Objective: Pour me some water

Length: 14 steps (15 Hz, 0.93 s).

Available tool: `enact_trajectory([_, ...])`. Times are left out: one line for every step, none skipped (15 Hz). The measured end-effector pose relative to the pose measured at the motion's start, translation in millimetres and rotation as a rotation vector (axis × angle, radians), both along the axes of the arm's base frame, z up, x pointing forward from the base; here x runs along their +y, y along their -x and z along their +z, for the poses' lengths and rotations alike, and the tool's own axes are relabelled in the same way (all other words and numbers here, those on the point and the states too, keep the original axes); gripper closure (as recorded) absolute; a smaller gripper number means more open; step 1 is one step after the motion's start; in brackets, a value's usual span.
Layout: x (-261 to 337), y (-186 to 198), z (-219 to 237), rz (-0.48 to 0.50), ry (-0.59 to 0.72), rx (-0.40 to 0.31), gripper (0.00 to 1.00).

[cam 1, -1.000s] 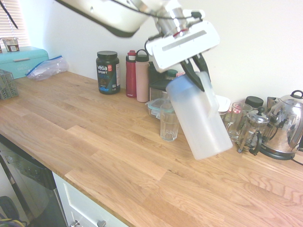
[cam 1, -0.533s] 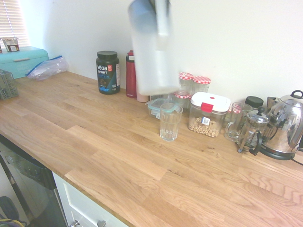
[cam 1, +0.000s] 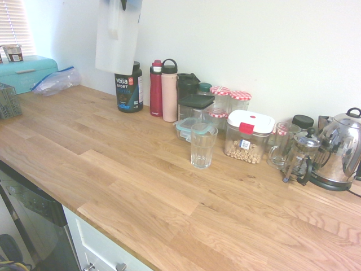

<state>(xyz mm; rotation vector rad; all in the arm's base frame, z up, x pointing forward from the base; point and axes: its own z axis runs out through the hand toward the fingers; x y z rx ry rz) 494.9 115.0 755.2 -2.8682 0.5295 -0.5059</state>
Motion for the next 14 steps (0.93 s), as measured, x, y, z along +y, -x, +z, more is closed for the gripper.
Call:
enact_trajectory([15,-1,-11,-0.035,-0.027,-0.034,1.00])
enact_trajectory([31,0,-22,-0.067,-0.055,-0.070,1.00])
enact_trajectory([46,3,-33,-0.095,-0.077,-0.107,1.00])
enact_trajectory([58,7,-44,-0.122,-0.090,-0.147,1.00])
enact_trajectory([66,10,-58,-0.149,-0.095,-0.189,1.00])
enact_trajectory([71,12,-73,-0.174,-0.094,-0.229,1.00])
enact_trajectory([72,14,-91,-0.200,-0.089,-0.269,1.00])
enact_trajectory([69,14,-111,-0.226,-0.080,-0.305,1.00])
enact_trajectory([63,16,-131,-0.255,-0.065,-0.339,1.00])
enact_trajectory([55,18,-152,-0.286,-0.048,-0.368,1.00])
enact_trajectory([45,23,-173,-0.321,-0.028,-0.393,1.00])
enact_trajectory([34,30,-194,-0.359,-0.007,-0.414,1.00])
enact_trajectory([23,39,-214,-0.396,0.007,-0.427,1.00])
enact_trajectory([15,49,-230,-0.422,0.015,-0.425,1.00])
